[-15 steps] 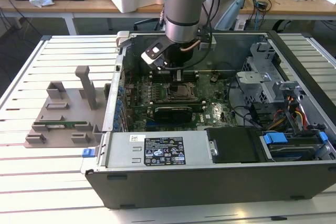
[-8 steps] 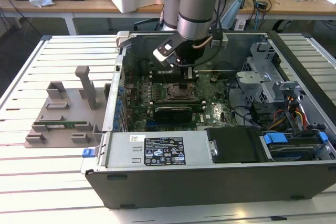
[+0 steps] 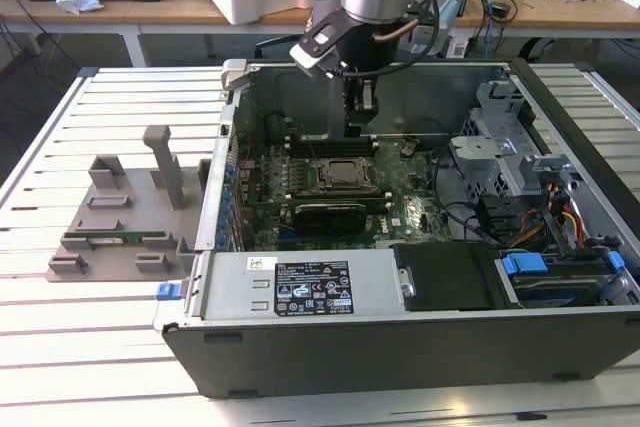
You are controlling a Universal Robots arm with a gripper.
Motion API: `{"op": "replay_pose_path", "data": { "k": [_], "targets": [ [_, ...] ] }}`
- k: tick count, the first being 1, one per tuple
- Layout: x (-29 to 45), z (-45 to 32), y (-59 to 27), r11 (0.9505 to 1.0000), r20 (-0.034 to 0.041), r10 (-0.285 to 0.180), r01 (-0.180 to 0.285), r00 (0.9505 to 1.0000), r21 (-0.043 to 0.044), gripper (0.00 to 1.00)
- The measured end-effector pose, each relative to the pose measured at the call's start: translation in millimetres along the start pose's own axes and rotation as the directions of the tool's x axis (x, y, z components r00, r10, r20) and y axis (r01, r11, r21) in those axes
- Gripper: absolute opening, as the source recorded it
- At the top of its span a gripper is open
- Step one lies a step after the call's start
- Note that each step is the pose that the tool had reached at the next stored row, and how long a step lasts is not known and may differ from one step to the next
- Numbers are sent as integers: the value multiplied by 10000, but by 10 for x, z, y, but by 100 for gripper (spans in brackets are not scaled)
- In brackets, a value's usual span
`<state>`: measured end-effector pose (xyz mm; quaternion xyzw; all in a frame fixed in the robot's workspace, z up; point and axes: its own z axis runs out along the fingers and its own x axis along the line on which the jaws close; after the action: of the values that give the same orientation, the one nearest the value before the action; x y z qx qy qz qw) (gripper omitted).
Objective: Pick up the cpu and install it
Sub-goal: 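Close the cpu cover, then install the first cpu locking lever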
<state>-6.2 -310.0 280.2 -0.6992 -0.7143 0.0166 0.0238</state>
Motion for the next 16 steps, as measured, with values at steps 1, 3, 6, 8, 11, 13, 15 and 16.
{"op": "replay_pose_path", "data": {
  "k": [1, 3, 6, 8, 11, 13, 15, 16],
  "targets": [
    [0, -1, 0, 10000, -3, 0, 0, 10000, -1, 11],
    [0, -2, 0, 10000, -3, 0, 0, 10000, 1, 11],
    [0, -2, 0, 10000, -6, 0, 0, 10000, 0, 11],
    [0, -2, 0, 10000, -8, 0, 0, 10000, 0, 11],
    [0, -2, 0, 10000, -10, -5, 5, 10000, 0, 11],
    [0, -2, 0, 10000, -5, -82, 82, 10000, 2, 11],
    [0, -2, 0, 9963, 38, -862, 862, 9963, 12, 11],
    [0, -2, 0, 9913, 64, -1317, 1317, 9913, 19, 11]
  ]
}}
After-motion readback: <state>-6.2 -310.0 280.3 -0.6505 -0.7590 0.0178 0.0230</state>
